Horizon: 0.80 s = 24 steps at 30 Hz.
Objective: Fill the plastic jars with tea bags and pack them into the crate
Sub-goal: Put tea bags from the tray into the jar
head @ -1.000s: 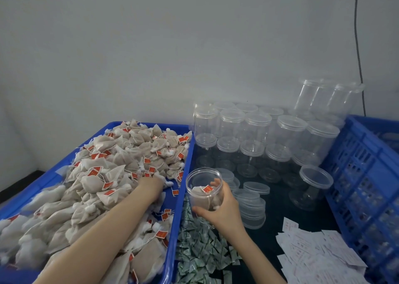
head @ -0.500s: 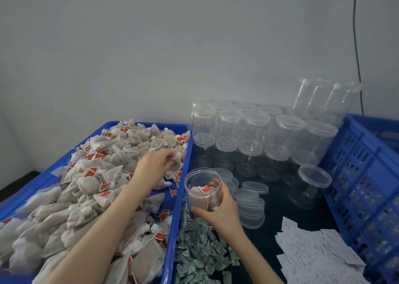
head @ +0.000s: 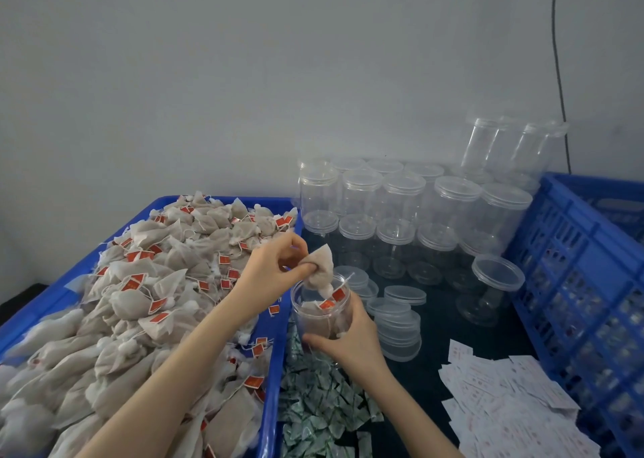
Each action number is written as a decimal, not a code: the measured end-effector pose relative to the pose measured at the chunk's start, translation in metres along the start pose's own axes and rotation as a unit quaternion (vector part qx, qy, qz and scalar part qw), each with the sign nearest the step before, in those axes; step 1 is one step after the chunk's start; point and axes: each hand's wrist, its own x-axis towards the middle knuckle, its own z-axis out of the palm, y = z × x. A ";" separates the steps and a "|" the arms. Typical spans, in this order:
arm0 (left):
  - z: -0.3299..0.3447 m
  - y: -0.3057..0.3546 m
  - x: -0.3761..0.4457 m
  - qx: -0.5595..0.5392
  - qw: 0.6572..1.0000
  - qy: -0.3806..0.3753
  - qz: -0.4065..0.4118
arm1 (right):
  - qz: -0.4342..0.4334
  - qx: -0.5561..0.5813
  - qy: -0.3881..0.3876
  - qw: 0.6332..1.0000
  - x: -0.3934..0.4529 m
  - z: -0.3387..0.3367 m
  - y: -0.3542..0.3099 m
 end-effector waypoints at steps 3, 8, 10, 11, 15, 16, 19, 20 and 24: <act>0.002 -0.004 -0.001 0.054 0.998 -0.038 0.016 | 0.007 -0.013 0.008 1.000 0.001 0.000 0.001; 0.004 -0.014 0.001 0.163 0.982 -0.085 0.039 | 0.012 -0.022 0.011 1.000 0.001 0.000 -0.001; 0.002 -0.023 0.004 0.181 0.982 -0.054 0.009 | 0.011 -0.021 0.014 1.000 0.000 -0.001 -0.001; 0.000 -0.029 0.006 0.209 0.977 -0.044 -0.018 | 0.011 -0.023 0.014 1.000 -0.001 -0.001 -0.001; -0.009 -0.063 0.002 0.424 0.868 -0.188 -0.177 | 0.010 -0.022 0.011 1.000 -0.002 -0.005 0.001; -0.009 -0.070 -0.001 0.454 0.825 -0.255 -0.219 | 0.007 -0.023 0.012 1.000 -0.002 -0.005 0.000; -0.007 -0.074 -0.010 0.478 0.726 -0.391 -0.304 | 0.005 -0.025 0.016 1.000 -0.002 -0.006 0.000; -0.006 -0.073 -0.011 0.483 0.712 -0.403 -0.312 | 0.005 -0.024 0.016 1.000 -0.002 -0.006 -0.001; 0.002 -0.070 -0.013 0.454 0.715 -0.419 -0.328 | -0.001 -0.024 0.014 1.000 -0.002 -0.007 -0.002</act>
